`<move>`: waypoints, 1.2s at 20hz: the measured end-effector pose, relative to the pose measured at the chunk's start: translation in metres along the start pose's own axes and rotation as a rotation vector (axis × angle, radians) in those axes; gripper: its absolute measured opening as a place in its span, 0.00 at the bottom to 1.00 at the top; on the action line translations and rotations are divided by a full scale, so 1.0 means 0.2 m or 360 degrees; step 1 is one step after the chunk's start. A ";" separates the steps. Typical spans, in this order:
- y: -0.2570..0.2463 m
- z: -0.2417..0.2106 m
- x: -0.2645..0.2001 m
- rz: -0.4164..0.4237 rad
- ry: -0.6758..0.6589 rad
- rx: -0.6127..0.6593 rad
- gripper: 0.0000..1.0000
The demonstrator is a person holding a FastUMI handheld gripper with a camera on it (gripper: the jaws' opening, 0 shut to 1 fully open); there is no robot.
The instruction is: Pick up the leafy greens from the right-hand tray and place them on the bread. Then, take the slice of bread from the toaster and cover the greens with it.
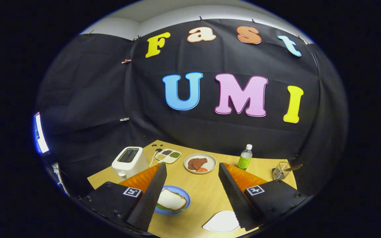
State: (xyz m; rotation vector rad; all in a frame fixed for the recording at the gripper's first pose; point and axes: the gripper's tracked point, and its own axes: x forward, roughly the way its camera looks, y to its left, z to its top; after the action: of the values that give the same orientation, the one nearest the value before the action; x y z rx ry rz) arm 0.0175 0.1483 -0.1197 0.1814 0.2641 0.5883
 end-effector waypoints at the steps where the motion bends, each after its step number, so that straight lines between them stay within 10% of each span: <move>1: -0.01 0.01 -0.03 0.0006 -0.0013 -0.0005 0.98; 24: -0.21 -0.02 -0.14 0.0120 -0.0102 -0.0033 0.96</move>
State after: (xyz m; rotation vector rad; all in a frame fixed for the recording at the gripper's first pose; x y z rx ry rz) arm 0.0149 0.0988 -0.1280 0.1905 0.1894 0.6587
